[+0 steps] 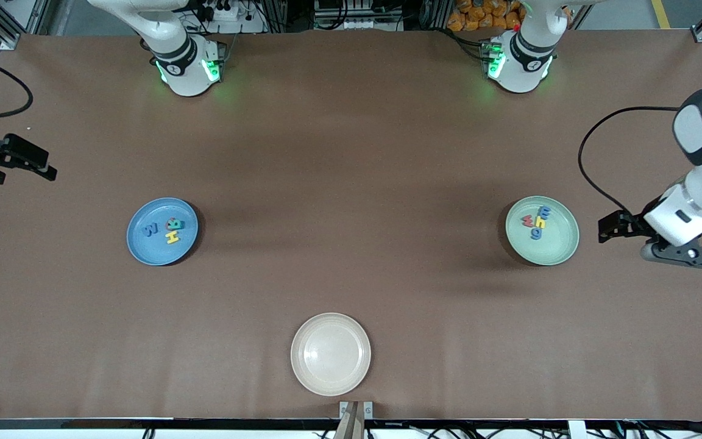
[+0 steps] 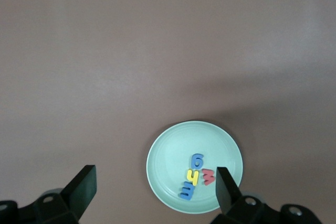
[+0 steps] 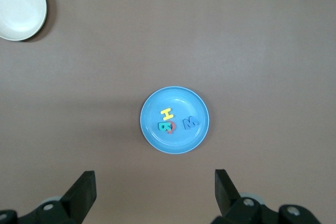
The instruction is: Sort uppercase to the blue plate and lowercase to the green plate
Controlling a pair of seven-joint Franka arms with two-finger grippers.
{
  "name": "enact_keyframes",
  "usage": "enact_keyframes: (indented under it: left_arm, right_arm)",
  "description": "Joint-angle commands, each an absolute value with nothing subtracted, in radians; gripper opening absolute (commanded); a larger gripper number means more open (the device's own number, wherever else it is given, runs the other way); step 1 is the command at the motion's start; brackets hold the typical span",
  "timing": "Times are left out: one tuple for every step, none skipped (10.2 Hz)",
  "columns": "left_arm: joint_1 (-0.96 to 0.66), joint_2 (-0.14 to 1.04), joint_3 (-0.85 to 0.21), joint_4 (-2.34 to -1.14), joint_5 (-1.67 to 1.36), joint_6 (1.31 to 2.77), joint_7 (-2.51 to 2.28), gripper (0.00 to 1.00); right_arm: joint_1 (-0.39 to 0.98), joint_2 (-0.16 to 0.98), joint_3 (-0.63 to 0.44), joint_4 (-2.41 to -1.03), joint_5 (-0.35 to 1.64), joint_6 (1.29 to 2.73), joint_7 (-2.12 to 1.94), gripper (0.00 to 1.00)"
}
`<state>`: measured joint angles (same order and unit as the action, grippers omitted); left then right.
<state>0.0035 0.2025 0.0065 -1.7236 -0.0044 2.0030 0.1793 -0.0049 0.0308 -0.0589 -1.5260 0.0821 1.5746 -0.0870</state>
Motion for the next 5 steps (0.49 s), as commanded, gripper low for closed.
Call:
enact_keyframes:
  left_arm:
    - [-0.044,0.184,0.055,-1.613,-0.029,1.832,0.079,1.00]
    - [-0.048,0.178,0.067,-1.574,-0.029,1.775,0.074,1.00]
    - [-0.049,0.161,0.072,-1.554,-0.029,1.728,0.074,1.00]
    - [-0.049,0.138,0.072,-1.549,-0.026,1.692,0.074,1.00]
    - [-0.049,0.117,0.074,-1.548,-0.025,1.675,0.072,1.00]
  right_arm:
    - [-0.014,0.005,-0.052,-1.519,0.087,1.545,-0.086,1.00]
    - [-0.014,0.003,-0.052,-1.520,0.086,1.542,-0.086,1.00]
    - [-0.014,0.002,-0.052,-1.519,0.086,1.540,-0.086,1.00]
    - [-0.012,0.002,-0.052,-1.519,0.081,1.540,-0.086,1.00]
    - [-0.009,-0.002,-0.051,-1.519,0.060,1.534,-0.086,1.00]
